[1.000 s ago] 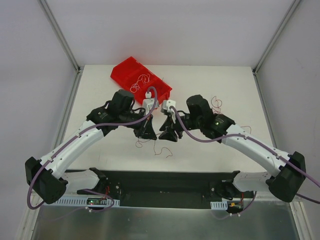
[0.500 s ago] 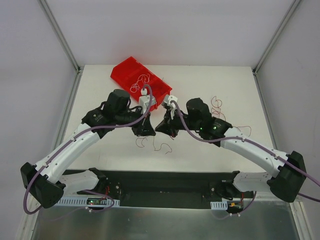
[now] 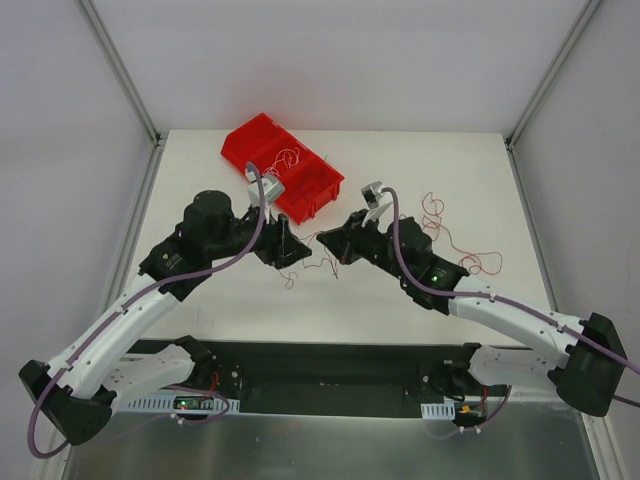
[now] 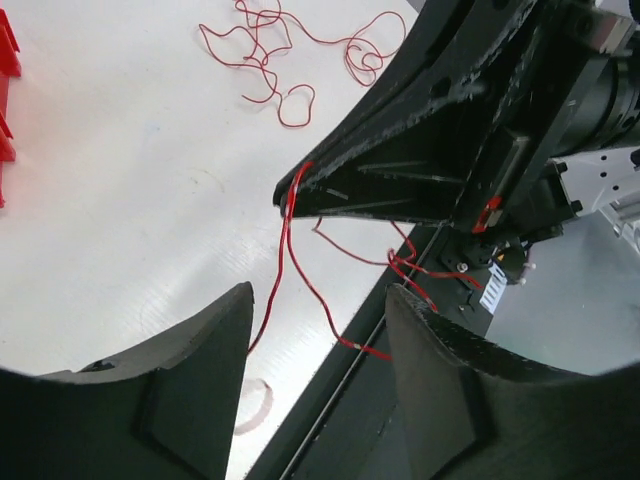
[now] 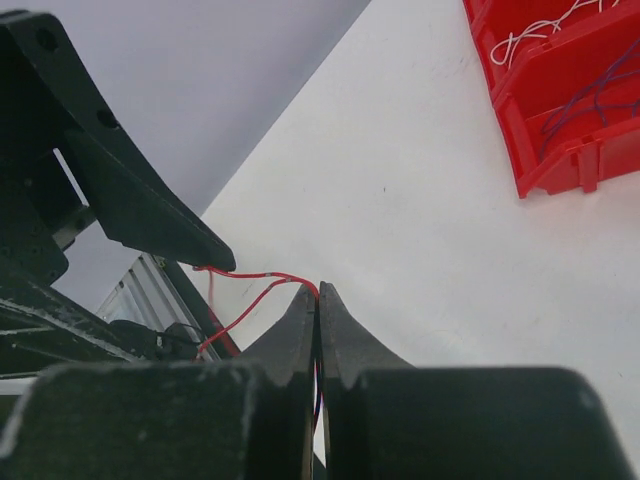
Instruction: Untangle the cables
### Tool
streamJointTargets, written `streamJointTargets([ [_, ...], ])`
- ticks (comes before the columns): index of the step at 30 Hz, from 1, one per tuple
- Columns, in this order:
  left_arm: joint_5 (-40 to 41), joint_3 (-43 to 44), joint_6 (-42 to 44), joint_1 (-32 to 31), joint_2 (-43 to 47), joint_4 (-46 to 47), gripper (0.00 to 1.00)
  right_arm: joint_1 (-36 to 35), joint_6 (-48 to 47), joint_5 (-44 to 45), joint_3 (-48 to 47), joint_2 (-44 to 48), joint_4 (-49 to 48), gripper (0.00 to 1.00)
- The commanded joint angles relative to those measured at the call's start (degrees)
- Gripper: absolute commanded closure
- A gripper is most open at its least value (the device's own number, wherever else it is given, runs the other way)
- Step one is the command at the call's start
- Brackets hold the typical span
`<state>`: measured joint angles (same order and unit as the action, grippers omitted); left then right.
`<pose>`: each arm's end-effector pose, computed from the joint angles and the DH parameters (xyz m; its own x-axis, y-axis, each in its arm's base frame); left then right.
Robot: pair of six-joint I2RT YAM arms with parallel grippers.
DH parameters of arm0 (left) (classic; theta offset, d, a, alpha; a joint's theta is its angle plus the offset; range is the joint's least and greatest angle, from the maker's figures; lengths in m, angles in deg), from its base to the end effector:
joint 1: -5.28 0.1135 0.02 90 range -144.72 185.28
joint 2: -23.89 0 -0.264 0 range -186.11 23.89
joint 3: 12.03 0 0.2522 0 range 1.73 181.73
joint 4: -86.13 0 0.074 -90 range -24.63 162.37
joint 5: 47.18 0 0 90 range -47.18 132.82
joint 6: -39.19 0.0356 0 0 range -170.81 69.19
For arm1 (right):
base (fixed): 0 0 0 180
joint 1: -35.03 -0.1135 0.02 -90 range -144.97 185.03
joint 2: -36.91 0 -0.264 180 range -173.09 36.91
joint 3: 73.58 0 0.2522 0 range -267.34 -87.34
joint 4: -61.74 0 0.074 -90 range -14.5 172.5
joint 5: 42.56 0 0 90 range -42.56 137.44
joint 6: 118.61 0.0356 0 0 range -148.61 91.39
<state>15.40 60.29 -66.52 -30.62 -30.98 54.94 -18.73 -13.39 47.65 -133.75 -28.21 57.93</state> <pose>0.1615 -0.1372 0.3800 -0.4243 0.0104 -0.9055 0.7978 0.4774 -0.3683 0.1596 0.2175 0.3291 -0.2225 0.1405 -0.9648 -0.7731 0.5775 0.2624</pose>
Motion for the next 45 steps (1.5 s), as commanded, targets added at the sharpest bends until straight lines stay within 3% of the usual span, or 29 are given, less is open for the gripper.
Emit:
streamJointTargets([
  [1, 3.34, -3.45, -3.01, 0.22, 4.77, 5.82, 0.43, -0.03, 2.01, 2.43, -0.17, 3.16, -4.76, 1.0],
  [4, 4.04, -3.98, -3.28, 0.22, 5.57, 6.53, 0.32, -0.12, 1.74, 2.78, 0.09, 3.77, -4.94, 1.0],
  [5, 3.95, -3.9, -3.28, 0.22, 5.39, 6.62, 0.2, -0.03, 2.09, 2.52, 0.09, 3.86, -4.94, 1.0],
  [6, 4.04, -3.9, -3.45, 0.13, 5.13, 6.97, 0.02, -0.03, 2.35, 2.34, 0.01, 3.69, -5.11, 1.0],
  [7, 4.04, -3.72, -3.46, 0.22, 4.86, 7.23, 0.01, -0.12, 2.88, 2.34, -0.17, 3.43, -5.11, 1.0],
  [11, 3.52, -3.72, -3.72, 0.13, 3.11, 9.25, 0.02, -0.56, 5.43, 2.6, -0.43, 2.28, -6.69, 1.0],
  [16, -0.61, -3.98, -3.89, 0.13, 0.47, 11.45, 0.23, -1.26, 10.6, 5.94, 0.62, 2.19, -8.8, 1.0],
  [28, -6.94, -8.2, -9.52, -0.05, -1.37, 22.43, 0.23, -2.22, 23.71, 12.0, 1.77, 1.58, -12.15, 1.0],
  [34, -9.49, -9.35, -11.28, -0.4, -1.38, 26.39, 0.12, -3.72, 21.6, 15.08, 0.88, 1.4, -10.57, 1.0],
  [43, -7.65, -9.08, -10.66, -1.98, -3.14, 25.61, 0.17, -5.57, 23.89, 18.95, -0.43, 1.4, -7.84, 1.0],
  [45, -6.51, -8.73, -10.4, -2.51, -3.4, 25.26, 0.22, -5.92, 24.15, 19.65, -0.78, 1.49, -7.05, 1.0],
])
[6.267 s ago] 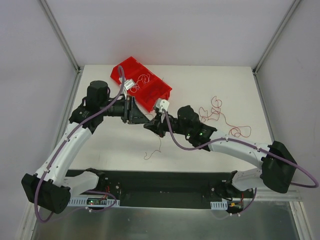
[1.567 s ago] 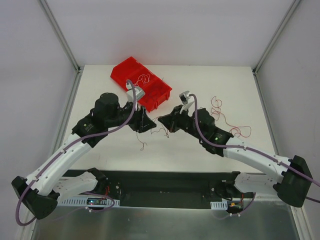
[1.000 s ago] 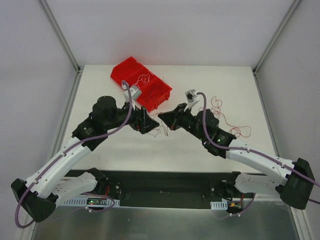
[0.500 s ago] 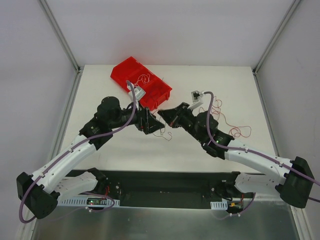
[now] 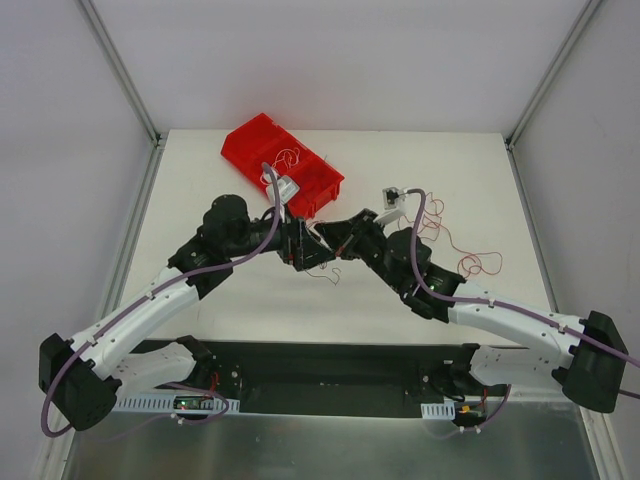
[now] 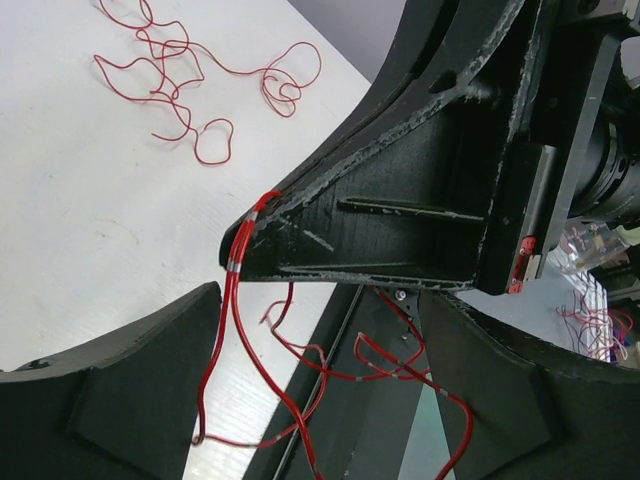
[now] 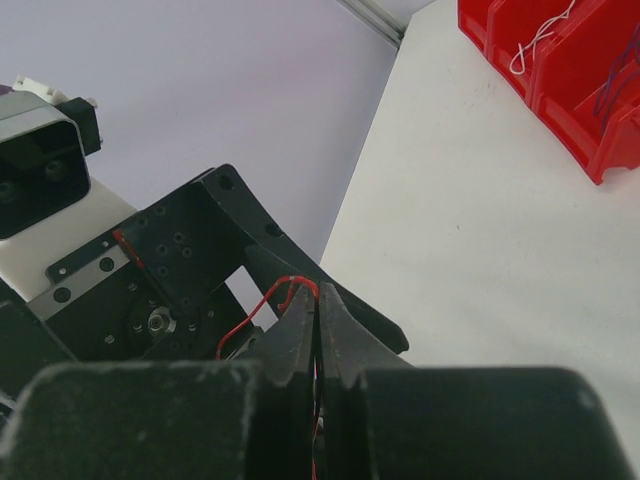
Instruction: Untangle the cables
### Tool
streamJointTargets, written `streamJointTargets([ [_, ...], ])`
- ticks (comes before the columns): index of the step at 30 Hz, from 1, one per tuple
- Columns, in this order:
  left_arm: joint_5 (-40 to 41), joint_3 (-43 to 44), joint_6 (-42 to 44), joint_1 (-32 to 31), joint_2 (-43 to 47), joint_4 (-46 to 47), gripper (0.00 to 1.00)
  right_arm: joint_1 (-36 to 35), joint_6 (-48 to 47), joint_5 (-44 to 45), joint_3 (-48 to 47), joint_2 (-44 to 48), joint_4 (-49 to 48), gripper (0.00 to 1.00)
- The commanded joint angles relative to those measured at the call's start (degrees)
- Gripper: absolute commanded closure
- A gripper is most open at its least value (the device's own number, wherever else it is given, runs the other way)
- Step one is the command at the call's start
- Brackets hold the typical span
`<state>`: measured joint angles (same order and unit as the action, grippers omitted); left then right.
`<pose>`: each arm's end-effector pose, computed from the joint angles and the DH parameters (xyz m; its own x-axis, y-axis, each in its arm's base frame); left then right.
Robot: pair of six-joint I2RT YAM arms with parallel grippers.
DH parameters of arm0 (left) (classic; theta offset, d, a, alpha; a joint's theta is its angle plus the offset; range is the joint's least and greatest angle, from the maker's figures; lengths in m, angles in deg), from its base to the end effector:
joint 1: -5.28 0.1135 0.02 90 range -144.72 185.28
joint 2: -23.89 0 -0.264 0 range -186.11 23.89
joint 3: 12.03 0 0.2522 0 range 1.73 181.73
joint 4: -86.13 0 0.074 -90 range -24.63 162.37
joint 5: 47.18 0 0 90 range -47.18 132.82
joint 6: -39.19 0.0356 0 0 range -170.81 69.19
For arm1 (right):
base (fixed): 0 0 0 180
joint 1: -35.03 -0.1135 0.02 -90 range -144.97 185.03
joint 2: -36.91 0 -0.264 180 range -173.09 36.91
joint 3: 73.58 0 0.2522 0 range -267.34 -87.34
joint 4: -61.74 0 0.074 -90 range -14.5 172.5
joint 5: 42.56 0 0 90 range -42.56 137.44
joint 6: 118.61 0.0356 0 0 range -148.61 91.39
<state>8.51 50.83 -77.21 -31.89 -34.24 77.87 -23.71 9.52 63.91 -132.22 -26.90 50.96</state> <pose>0.1753 -0.1581 0.3521 -0.4652 -0.1082 -0.8786 0.8267 0.3016 -0.4749 0.1447 0.2190 0.3382 -0.3758 0.5219 -0.7657 -0.5610 0.5296 0.6363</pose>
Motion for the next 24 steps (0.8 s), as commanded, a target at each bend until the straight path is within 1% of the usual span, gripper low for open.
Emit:
streamJointTargets([
  [1, 0.55, 1.17, 0.64, -1.33, -0.58, 1.89, 0.29, -1.2, 1.42, 3.92, -2.49, 0.18, -0.07, 1.0],
  [5, 5.11, 2.84, 1.95, -1.33, -1.46, -1.97, 0.72, -1.99, 0.72, 5.42, -2.49, 0.44, 0.45, 1.0],
  [7, 7.05, 3.37, 2.75, -1.33, -1.9, -3.73, 0.97, -2.08, 0.46, 5.5, -2.66, 0.7, 1.59, 1.0],
  [8, 8.19, 3.54, 2.84, -1.33, -1.99, -4.35, 1.0, -2.08, 0.11, 5.5, -2.49, 0.88, 1.94, 1.0],
  [9, 9.07, 3.54, 3.1, -1.33, -2.08, -4.7, 1.0, -1.99, -0.16, 5.76, -2.4, 1.14, 2.12, 0.95],
  [10, 9.34, 3.81, 3.62, -1.33, -2.34, -5.05, 1.0, -1.9, -0.51, 6.12, -2.23, 1.41, 2.64, 0.85],
  [11, 10.47, 4.07, 4.06, -1.33, -2.43, -5.23, 1.0, -1.82, -2.17, 6.12, -1.97, 2.45, 3.0, 0.69],
  [12, 12.14, 4.42, 4.5, -1.33, -2.43, -6.63, 1.0, -1.29, -4.71, 6.21, -1.61, 3.68, 3.61, 0.56],
  [14, 16.52, 5.3, 5.91, -1.15, -2.52, -8.91, 1.0, -0.15, -9.11, 7.34, -1.87, 6.93, 8.94, 0.2],
  [15, 18.81, 5.65, 6.7, -0.98, -2.6, -9.79, 1.0, 0.64, -12.17, 7.52, -2.14, 8.86, 11.85, 0.11],
  [17, 22.07, 6.88, 7.67, 0.42, -3.3, -10.5, 1.0, 2.83, -19.46, 5.25, -2.23, 12.64, 15.81, 0.05],
  [20, 27.78, 9.07, 8.11, 4.54, -6.02, -10.42, 1.0, 5.12, -27.12, 6.2, -0.48, 18.88, 21.01, 0.01],
  [22, 31.04, 11.18, 7.94, 8.41, -9.35, -9.28, 1.0, 7.58, -31.6, 4.29, 1.46, 22.4, 21.72, 0.01],
  [24, 35.33, 13.81, 9.24, 11.58, -13.22, -5.87, 1.0, 9.43, -35.3, 2.96, 3.3, 24.95, 22.42, 0.01],
])
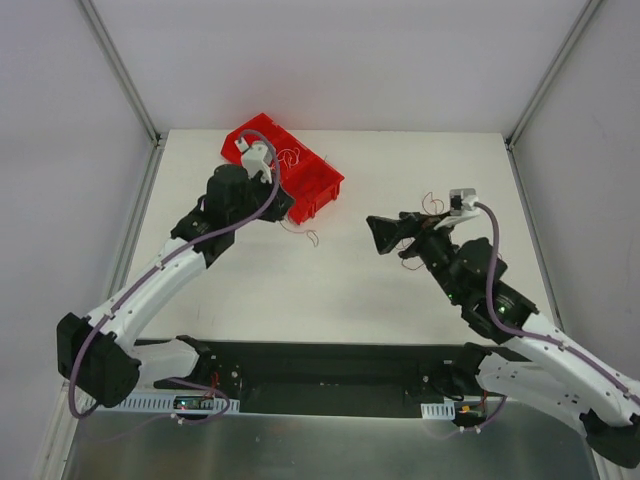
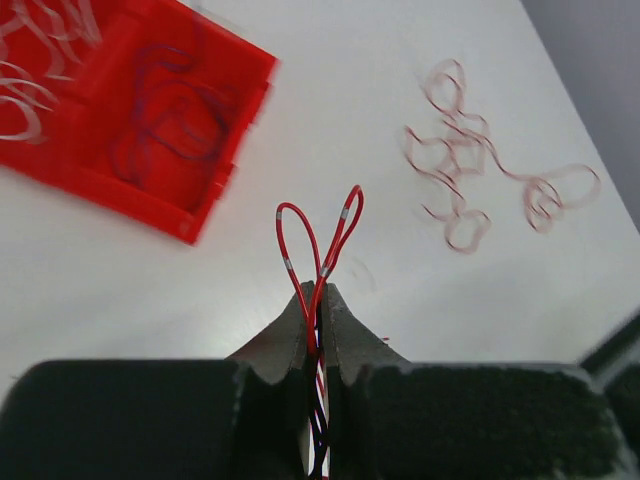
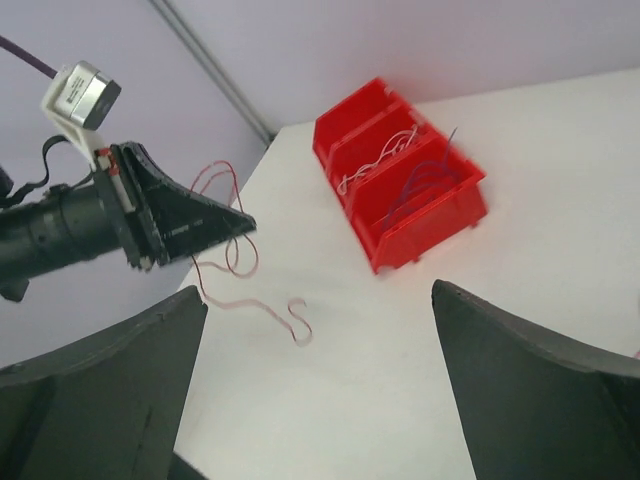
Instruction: Untangle the cables
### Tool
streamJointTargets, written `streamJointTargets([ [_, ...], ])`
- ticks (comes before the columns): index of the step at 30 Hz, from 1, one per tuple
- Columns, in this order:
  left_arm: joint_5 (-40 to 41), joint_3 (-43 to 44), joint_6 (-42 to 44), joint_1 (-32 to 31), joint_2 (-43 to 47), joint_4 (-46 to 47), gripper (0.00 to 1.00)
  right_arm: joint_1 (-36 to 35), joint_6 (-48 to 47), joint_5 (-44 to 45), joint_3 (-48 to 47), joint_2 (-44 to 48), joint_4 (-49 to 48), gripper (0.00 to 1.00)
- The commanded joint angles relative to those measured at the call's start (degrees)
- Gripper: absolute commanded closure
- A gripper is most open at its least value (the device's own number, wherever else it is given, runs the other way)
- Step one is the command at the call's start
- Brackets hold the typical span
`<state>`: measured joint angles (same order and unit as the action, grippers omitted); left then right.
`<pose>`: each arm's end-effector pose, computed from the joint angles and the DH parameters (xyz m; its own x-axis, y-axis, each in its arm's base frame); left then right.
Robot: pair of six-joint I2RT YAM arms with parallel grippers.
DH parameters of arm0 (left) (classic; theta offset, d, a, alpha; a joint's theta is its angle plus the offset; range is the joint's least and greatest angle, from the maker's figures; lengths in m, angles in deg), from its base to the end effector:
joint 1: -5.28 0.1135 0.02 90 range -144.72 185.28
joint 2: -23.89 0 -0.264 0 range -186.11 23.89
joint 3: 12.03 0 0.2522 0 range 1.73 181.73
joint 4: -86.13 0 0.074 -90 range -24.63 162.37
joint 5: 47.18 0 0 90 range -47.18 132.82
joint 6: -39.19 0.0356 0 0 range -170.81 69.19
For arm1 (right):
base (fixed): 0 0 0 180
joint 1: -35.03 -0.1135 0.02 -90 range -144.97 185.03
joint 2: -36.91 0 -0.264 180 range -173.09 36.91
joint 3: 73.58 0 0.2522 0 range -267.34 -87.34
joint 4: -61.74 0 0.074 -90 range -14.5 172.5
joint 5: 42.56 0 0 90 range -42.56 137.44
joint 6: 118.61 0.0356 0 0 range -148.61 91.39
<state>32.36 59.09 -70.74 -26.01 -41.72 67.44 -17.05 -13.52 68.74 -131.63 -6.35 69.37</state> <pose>0.2258 -0.1448 0.3533 -0.4088 -0.1438 -0.9012 0.5557 0.7441 -0.3708 0.1195 0.1324 0.3722 -0.0597 0.3180 -0.9462 -0.5157 0.8018 0.3020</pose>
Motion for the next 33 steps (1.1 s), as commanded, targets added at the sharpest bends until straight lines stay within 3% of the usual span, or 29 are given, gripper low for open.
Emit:
streamJointTargets([
  [1, 13.86, 6.87, 2.7, 7.19, -7.76, 6.67, 1.0, 3.72, -13.5, -2.14, 3.68, 5.46, 4.28, 0.01],
  [5, 20.27, 13.64, 10.49, 11.42, -17.08, 17.2, 1.0, 7.24, -16.58, -5.12, 6.58, 6.62, 4.37, 0.01],
  [12, 26.98, 31.11, 28.52, 15.81, -37.2, 31.64, 1.0, 11.73, -11.58, -13.47, 10.89, 7.75, 4.11, 0.02],
  [22, 23.21, 55.73, 29.24, 22.06, -61.91, 28.76, 1.0, 14.1, -12.98, -12.25, 12.13, 11.01, 5.69, 0.02],
  [26, 23.2, 66.97, 27.66, 22.32, -70.69, 19.37, 1.0, 15.86, -12.81, -12.25, 11.51, 9.7, 5.78, 0.02],
  [33, 21.71, 65.6, 20.19, 22.5, -73.27, 12.23, 1.0, 18.24, -11.84, -15.58, 11.6, 7.06, 3.32, 0.02],
])
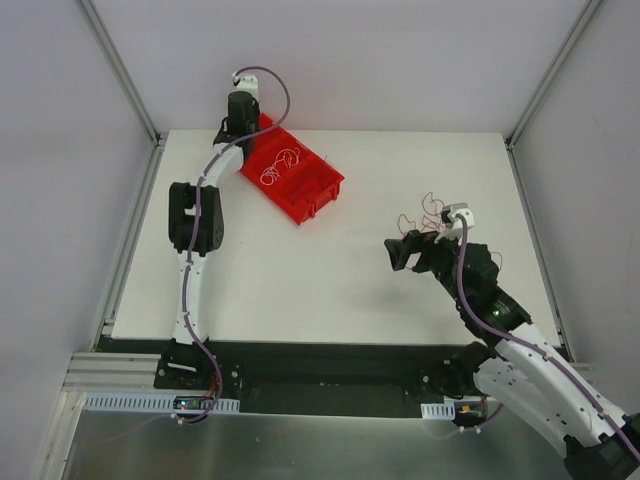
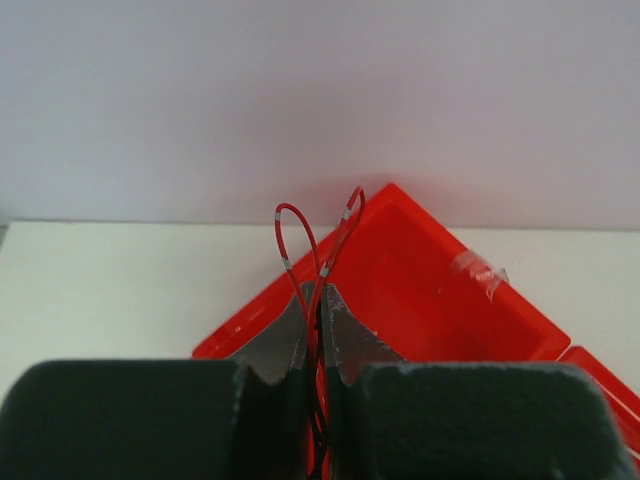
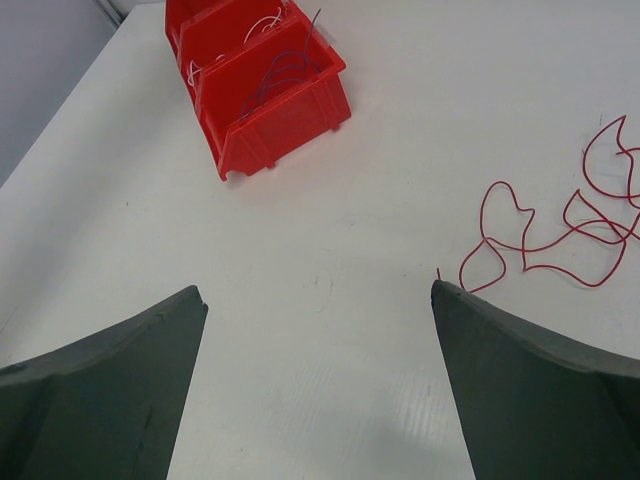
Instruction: Untangle the cables
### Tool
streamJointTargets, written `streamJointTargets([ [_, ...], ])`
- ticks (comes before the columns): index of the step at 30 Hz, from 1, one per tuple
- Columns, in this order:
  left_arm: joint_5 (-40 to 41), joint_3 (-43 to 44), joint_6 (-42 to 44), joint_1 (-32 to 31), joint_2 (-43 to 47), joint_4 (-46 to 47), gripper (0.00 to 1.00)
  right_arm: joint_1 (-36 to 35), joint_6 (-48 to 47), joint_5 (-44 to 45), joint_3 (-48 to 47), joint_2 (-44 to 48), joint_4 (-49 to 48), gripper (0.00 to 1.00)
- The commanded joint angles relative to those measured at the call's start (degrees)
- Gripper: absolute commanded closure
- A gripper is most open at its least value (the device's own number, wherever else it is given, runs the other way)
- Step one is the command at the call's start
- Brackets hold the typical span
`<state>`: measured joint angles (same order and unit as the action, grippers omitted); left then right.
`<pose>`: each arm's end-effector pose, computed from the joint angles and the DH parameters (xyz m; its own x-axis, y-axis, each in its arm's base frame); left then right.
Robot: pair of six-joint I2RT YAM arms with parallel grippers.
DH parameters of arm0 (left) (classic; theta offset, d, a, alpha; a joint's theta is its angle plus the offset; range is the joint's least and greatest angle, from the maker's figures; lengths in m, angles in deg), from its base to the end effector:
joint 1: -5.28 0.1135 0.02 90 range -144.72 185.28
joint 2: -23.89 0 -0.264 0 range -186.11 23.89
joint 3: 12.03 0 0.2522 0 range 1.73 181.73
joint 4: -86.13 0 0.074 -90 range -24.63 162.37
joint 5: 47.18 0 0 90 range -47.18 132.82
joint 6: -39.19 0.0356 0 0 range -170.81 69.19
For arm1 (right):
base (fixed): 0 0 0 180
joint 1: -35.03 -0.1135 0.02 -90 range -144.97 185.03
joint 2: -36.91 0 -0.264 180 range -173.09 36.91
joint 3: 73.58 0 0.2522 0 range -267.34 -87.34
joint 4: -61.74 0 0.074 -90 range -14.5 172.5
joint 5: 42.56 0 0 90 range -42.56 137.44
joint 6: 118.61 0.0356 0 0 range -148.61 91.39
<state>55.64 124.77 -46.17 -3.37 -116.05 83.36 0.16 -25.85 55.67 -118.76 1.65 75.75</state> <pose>0.5766 -0.0797 0.2584 -0.1072 0.0961 -0.9896 -0.0631 0.9927 0.1032 0.1357 0.0883 0.3016 -0.0801 0.0023 -0.9968 -0.4453 0.8946 0.0378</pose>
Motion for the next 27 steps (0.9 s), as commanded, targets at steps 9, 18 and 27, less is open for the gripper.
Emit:
streamJointTargets([
  [9, -7.72, 2.38, -15.72, 1.79, -2.53, -10.72, 1.0, 2.18, 3.47, -4.98, 0.48, -1.39, -5.44, 0.02],
  [18, -12.73, 7.64, -22.47, 4.77, -6.66, -14.76, 1.0, 2.18, 4.79, -5.06, 1.36, -0.5, -5.61, 0.02],
  [27, -21.25, 2.38, -34.87, 5.31, -2.89, -18.19, 1.0, 2.35, 5.84, -5.59, 1.45, -0.95, -6.49, 0.02],
])
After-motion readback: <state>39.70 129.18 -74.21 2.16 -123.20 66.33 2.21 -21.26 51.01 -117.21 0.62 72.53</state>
